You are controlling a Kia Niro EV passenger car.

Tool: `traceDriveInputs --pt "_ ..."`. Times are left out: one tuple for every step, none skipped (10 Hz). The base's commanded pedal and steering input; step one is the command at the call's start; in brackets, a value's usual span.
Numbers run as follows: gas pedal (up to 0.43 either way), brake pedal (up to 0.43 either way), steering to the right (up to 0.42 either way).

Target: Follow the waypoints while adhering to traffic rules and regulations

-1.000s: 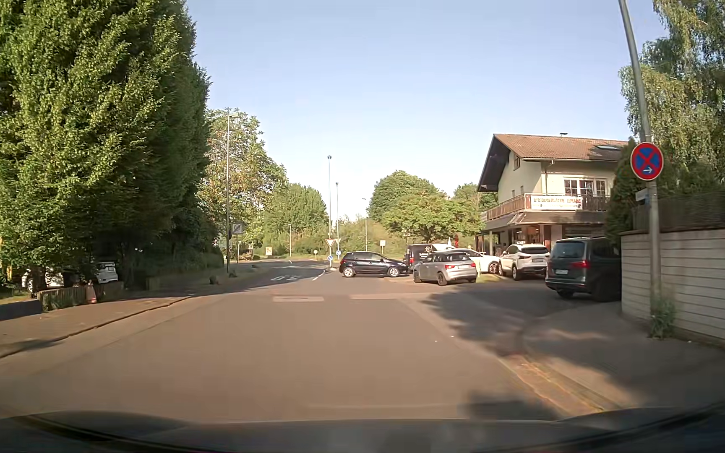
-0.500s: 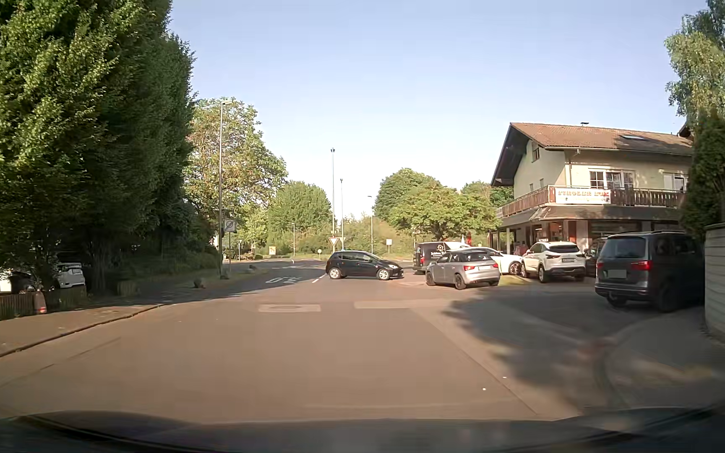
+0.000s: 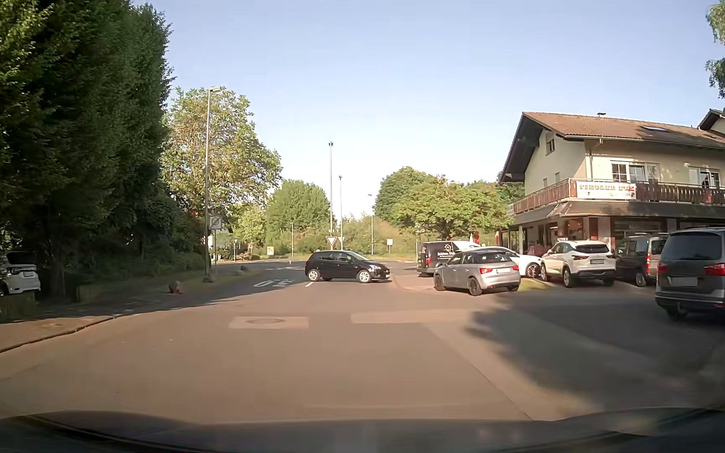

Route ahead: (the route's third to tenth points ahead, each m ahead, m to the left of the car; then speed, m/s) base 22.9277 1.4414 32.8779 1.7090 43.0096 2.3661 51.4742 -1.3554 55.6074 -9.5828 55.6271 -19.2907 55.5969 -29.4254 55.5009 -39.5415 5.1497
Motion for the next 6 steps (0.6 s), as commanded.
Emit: traceDriveInputs --pt "0.000 0.165 0.007" --pt "0.000 0.171 0.007" --pt "0.000 0.165 0.008" --pt "0.000 0.165 0.008" --pt "0.000 0.165 0.007" --pt "0.000 0.165 0.004"
